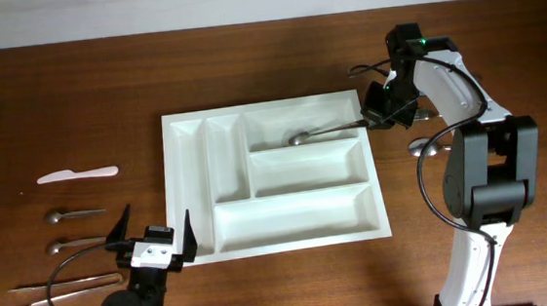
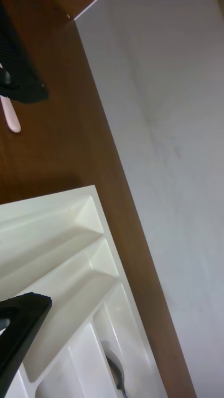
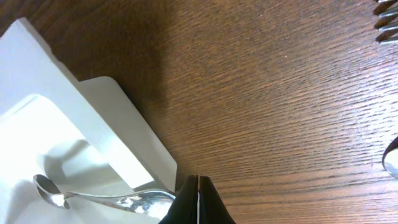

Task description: Pack container

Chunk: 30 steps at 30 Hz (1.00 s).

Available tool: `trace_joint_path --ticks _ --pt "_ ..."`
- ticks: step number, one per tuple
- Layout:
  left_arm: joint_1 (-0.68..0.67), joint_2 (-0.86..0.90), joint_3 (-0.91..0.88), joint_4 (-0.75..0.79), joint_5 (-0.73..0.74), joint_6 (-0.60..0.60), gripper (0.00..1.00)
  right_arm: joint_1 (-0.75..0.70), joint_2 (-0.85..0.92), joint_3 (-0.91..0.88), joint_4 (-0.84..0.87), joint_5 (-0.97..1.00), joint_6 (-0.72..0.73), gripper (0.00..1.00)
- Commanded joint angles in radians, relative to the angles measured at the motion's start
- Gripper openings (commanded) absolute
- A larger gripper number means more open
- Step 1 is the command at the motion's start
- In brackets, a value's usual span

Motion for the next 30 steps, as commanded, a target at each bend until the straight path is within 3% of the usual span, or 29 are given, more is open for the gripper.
trace_joint_path --ticks 1,30 --pt "0.005 -0.008 -0.008 0.001 -0.011 -0.003 0.99 0.005 0.007 0.065 -0.019 -0.012 -0.038 0.04" --pt "0.005 -0.008 -0.008 0.001 -0.011 -0.003 0.99 0.006 0.008 0.132 -0.114 0.119 -0.1 0.04"
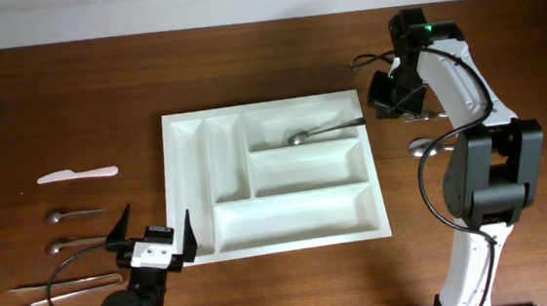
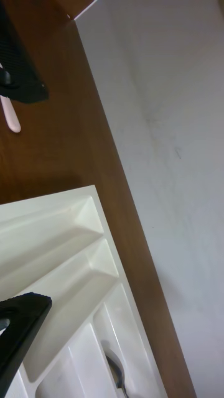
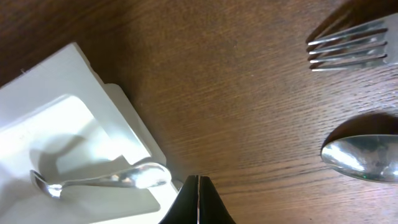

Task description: Pack container

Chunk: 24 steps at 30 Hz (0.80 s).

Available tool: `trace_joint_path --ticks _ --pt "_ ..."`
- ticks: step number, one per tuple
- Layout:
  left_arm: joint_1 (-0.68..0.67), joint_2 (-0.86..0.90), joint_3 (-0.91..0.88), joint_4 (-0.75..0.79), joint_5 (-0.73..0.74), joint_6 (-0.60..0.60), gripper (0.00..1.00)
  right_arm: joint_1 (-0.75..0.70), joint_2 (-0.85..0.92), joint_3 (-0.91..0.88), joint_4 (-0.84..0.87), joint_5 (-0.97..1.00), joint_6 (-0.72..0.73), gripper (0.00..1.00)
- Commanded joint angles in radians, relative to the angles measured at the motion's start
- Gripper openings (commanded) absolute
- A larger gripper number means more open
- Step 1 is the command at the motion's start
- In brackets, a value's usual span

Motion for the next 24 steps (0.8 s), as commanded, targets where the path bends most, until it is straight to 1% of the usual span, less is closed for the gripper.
trace_joint_path --ticks 1,7,12,20,24 --pt "0.005 -0.008 -0.008 0.001 -0.011 -0.002 0.99 0.007 0.011 0.015 -0.014 0.024 -0.041 0.04" --pt "0.005 -0.008 -0.008 0.001 -0.011 -0.003 0.99 0.005 0.029 0.015 -0.015 0.023 -0.043 0.04" --pt "0.005 -0.008 -0.008 0.001 -0.011 -0.003 0.99 0.006 0.03 0.015 -0.011 -0.056 -0.123 0.04" --pt "0.005 -0.008 -0.008 0.001 -0.011 -0.003 0.99 0.006 0.031 0.012 -0.007 -0.056 -0.124 0.04" --pt "0.005 -0.008 -0.008 0.001 -0.011 -0.002 0.99 0.005 0.032 -0.01 0.0 -0.052 -0.148 0.04"
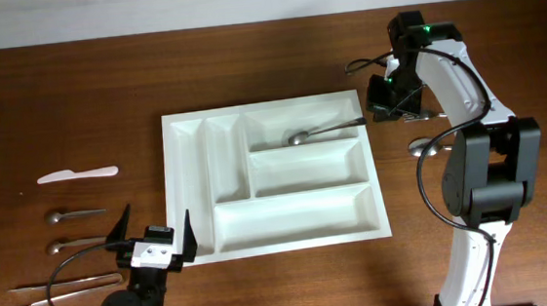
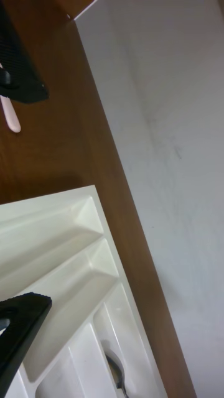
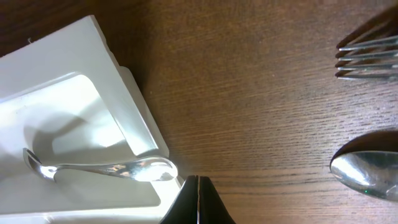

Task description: Pack container

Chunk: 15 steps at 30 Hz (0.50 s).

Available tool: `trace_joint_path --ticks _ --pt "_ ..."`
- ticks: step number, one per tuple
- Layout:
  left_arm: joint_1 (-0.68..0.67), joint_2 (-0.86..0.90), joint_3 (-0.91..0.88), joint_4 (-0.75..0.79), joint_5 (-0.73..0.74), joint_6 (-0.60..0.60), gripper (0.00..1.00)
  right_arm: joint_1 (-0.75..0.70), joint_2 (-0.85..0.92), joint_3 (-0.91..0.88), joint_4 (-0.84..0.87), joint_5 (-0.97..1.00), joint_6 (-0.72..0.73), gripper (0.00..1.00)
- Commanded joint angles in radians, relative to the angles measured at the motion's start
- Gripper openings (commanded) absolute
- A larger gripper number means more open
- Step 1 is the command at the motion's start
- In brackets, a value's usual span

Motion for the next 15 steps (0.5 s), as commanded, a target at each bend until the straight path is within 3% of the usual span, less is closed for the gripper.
trace_joint_path --ticks 1,15 --pt "0.005 -0.008 -0.008 0.001 -0.011 -0.003 0.99 0.005 0.018 -0.016 0.01 -0.009 -0.032 0.04" --pt "0.005 -0.008 -0.008 0.001 -0.011 -0.002 0.99 0.005 0.023 -0.018 0.023 -0.009 -0.032 0.04"
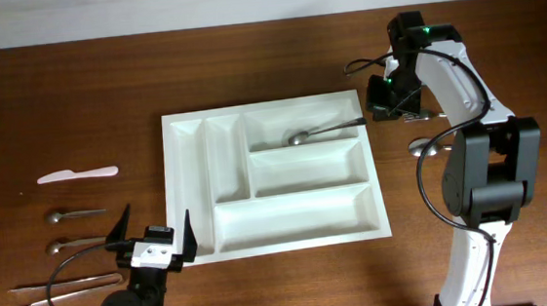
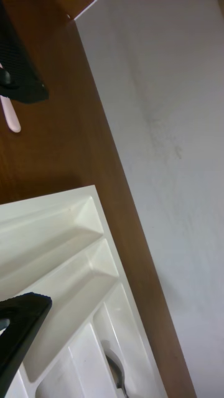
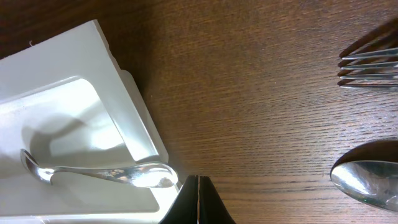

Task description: Pack container

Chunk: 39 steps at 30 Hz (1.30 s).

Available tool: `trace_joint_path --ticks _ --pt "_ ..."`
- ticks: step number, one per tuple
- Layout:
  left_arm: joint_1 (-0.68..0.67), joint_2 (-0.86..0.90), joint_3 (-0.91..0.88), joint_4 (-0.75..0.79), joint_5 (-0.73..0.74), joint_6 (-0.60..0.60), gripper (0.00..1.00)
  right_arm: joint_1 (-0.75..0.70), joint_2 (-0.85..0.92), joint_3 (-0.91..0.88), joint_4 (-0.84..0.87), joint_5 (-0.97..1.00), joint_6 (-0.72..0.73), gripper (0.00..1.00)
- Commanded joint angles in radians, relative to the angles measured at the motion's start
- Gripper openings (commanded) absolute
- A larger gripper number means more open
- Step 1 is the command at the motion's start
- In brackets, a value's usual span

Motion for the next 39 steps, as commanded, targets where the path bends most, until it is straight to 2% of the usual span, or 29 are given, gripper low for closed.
trace_joint_path --ticks 1,39 --pt "0.005 -0.008 -0.008 0.001 -0.011 -0.003 0.99 0.005 0.023 -0.008 0.003 -0.009 -0.014 0.04" --pt "0.005 -0.008 -0.008 0.001 -0.011 -0.003 0.99 0.006 0.05 -0.007 0.015 -0.072 -0.063 0.04"
